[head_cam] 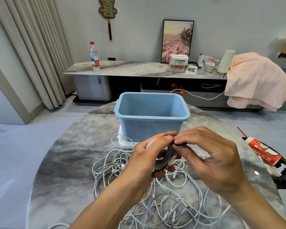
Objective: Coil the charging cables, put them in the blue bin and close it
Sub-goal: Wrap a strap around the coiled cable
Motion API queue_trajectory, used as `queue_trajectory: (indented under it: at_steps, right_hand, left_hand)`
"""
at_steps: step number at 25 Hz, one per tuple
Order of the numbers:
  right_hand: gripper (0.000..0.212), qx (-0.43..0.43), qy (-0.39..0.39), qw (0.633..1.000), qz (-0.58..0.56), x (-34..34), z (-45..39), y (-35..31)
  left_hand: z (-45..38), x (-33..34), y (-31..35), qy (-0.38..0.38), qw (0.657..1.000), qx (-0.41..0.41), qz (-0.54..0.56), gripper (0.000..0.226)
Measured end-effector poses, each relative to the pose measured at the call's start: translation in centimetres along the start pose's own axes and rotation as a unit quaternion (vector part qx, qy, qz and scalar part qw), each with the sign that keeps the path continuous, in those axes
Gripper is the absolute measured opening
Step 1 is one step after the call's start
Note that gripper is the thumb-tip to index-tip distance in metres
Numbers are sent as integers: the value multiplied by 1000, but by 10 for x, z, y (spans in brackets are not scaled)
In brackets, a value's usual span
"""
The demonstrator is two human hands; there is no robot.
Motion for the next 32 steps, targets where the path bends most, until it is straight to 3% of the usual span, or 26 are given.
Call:
queue_trajectory:
  at_steps: [3,9,12,15,22,27,29,32]
  right_hand:
    - [7,30,-21,999,-26,-4,-3,11]
    - [7,172,-76,968,-166,3,1,38]
    - [15,249,-69,927,-271,9,5,47]
    - [7,314,-21,879,-359,19,13,52]
    - [10,308,36,893,-326,19,14,43]
    - [19,329,48,882,-333,24,20,43]
    - [18,325,45,886,-328,25,19,42]
    - [7,314,17,900,-300,27,18,39]
  left_hand:
    - [-2,5,8,-21,998,35,-46,24]
    - [1,14,12,-82,992,58,-74,34]
    - [3,17,18,-93,989,86,-83,34]
    - [5,17,29,-90,982,125,-113,22]
    - [8,15,38,-80,977,156,-123,29]
    - [8,11,36,-70,970,177,-152,27]
    - [8,9,37,-52,969,183,-160,36]
    - [7,-1,37,-16,966,183,-182,68]
Point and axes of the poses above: each hand's wrist, its own z-axis away from the middle knuckle, its own x-axis out of the palm, y = z × x, the point moved 10 cm from there along -z, towards the middle knuckle, and after that the axes turned 7 degrees about z, right-handed, at the moved point
